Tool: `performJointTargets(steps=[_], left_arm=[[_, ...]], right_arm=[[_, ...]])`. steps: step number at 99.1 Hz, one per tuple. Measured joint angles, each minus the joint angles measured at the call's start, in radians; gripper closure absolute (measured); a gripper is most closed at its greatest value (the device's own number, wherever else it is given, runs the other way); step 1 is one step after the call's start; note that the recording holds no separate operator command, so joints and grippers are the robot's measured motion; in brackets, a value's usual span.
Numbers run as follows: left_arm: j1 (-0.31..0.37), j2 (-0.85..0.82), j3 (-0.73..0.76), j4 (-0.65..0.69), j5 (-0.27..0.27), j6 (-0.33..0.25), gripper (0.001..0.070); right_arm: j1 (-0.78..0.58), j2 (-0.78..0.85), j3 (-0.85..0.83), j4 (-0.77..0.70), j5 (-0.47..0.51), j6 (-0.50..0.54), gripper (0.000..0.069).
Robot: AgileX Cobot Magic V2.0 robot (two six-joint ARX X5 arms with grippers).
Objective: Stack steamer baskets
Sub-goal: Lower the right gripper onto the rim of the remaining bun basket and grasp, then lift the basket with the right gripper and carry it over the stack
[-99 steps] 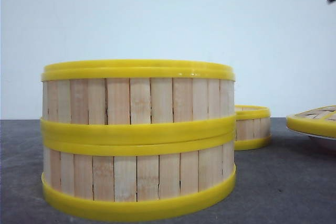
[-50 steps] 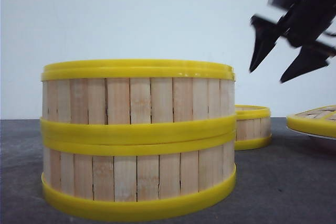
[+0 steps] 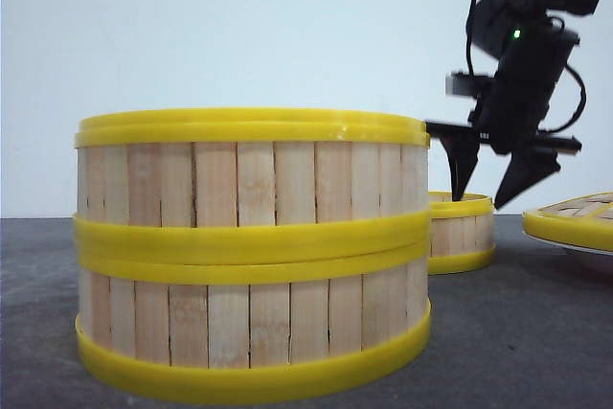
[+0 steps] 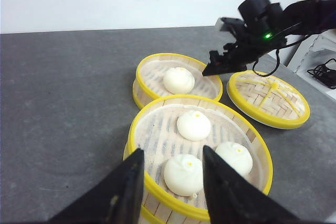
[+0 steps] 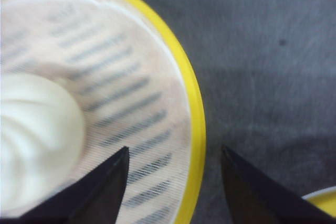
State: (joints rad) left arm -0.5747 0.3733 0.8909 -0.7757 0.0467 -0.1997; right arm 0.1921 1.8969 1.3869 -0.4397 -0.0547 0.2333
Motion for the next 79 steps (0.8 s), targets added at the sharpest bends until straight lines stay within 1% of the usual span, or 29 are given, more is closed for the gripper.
performJointTargets(steps=[4,7,12,21,25,30,36,60,79], left_arm=[[0.000,0.000,0.000,0.000,0.000,0.000,0.0512],[0.000,0.000,0.000,0.000,0.000,0.000,0.0512],[0.000,0.000,0.000,0.000,0.000,0.000,0.0512],[0.000,0.000,0.000,0.000,-0.011,0.000,0.0512],[0.000,0.000,0.000,0.000,-0.019,0.001,0.0512],[0.000,0.000,0.000,0.000,-0.019,0.001,0.0512],[0.000,0.000,0.000,0.000,-0.019,0.002,0.0512],[0.000,0.000,0.000,-0.006,-0.020,0.013,0.0513],[0.000,0.000,0.000,-0.016,-0.021,0.017,0.0513]], right_arm=[[0.000,0.013,0.000,-0.003,0.000,0.005,0.0377],[0.000,0.021,0.000,-0.005,0.000,0.008,0.0400],[0.000,0.029,0.000,-0.011,0.003,0.011,0.0461],[0.003,0.030,0.000,-0.008,0.020,0.016,0.0593],[0.005,0.030,0.000,0.003,0.033,0.029,0.0628],[0.005,0.030,0.000,0.016,0.032,0.033,0.0653],[0.011,0.030,0.001,0.011,0.042,0.033,0.0665],[0.011,0.020,0.058,-0.027,0.060,0.047,0.0666],[-0.011,-0.092,0.168,-0.114,0.042,0.045,0.0666]])
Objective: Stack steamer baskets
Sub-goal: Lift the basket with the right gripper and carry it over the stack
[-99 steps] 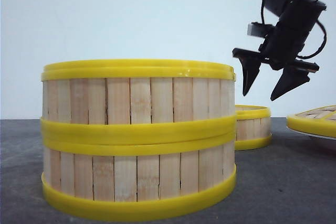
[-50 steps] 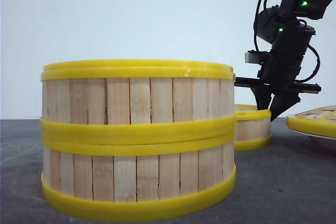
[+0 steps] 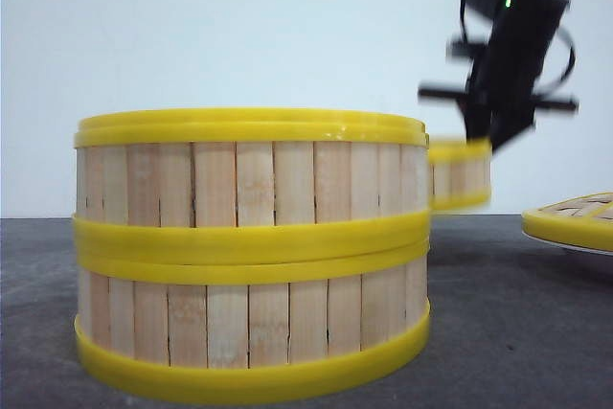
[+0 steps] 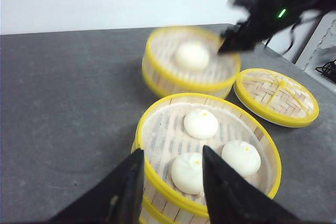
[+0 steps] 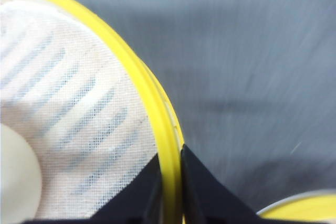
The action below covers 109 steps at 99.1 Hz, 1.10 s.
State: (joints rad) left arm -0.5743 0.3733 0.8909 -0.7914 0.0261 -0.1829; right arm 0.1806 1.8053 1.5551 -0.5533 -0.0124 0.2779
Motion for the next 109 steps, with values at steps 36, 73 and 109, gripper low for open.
performJointTargets(steps=[36,73,109], left_arm=[[0.000,0.000,0.000,-0.046,0.001,0.007,0.0513],[0.000,0.000,0.000,-0.046,0.018,0.008,0.0513],[0.000,0.000,0.000,-0.068,0.051,0.008,0.0513]], right_arm=[[0.038,-0.324,0.139,-0.236,-0.126,-0.135,0.0666],[0.225,-0.398,0.138,-0.441,-0.172,-0.234,0.0666],[0.382,-0.341,0.088,-0.427,-0.185,-0.248,0.0666]])
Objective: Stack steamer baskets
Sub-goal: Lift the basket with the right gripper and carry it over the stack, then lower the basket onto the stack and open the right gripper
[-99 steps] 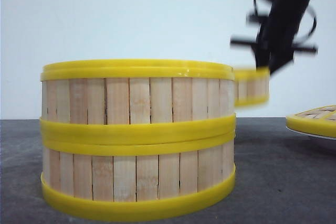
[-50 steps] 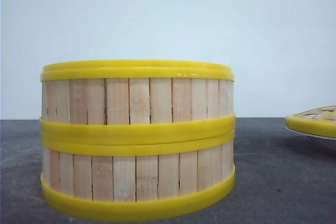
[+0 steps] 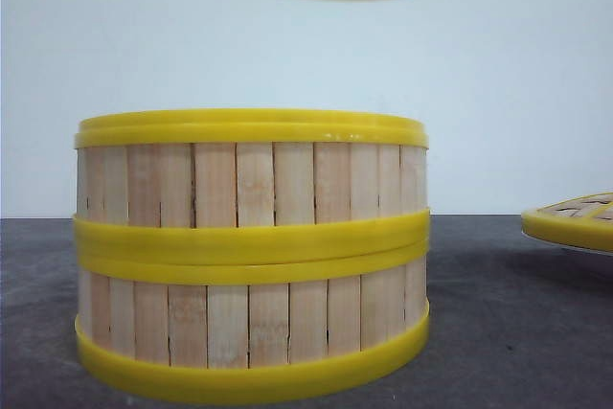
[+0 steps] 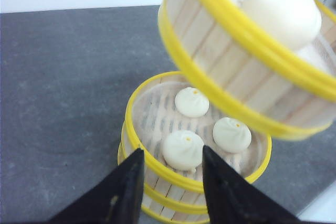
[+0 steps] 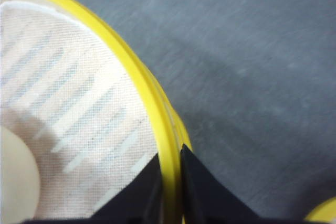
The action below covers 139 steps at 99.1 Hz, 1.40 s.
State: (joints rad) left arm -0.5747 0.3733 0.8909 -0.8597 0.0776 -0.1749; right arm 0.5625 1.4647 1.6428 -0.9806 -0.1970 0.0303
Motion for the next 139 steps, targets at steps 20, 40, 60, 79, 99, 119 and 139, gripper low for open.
performJointTargets(steps=[20,40,60,79,99,119,139], left_arm=[[0.000,0.000,0.000,-0.006,0.001,0.000,0.0513],[0.000,0.000,0.000,-0.009,0.001,0.000,0.0513],[0.000,0.000,0.000,-0.017,0.003,0.002,0.0513],[0.000,0.000,0.000,-0.020,0.003,0.002,0.0513],[0.000,0.000,0.000,-0.022,0.003,0.002,0.0513],[0.000,0.000,0.000,-0.023,0.003,0.003,0.0513],[0.000,0.000,0.000,-0.024,0.003,0.003,0.0513]], right_arm=[[0.027,0.039,-0.074,0.066,0.043,0.000,0.0666],[0.034,0.053,-0.109,0.103,0.043,0.000,0.0666],[0.036,0.114,-0.127,0.111,0.049,0.000,0.0666],[0.041,0.124,-0.127,0.147,0.051,0.001,0.0666],[0.041,0.171,-0.127,0.132,0.050,0.003,0.0666],[0.042,0.182,-0.127,0.133,0.051,0.003,0.0667],[0.044,0.182,-0.125,0.118,0.068,0.003,0.0667]])
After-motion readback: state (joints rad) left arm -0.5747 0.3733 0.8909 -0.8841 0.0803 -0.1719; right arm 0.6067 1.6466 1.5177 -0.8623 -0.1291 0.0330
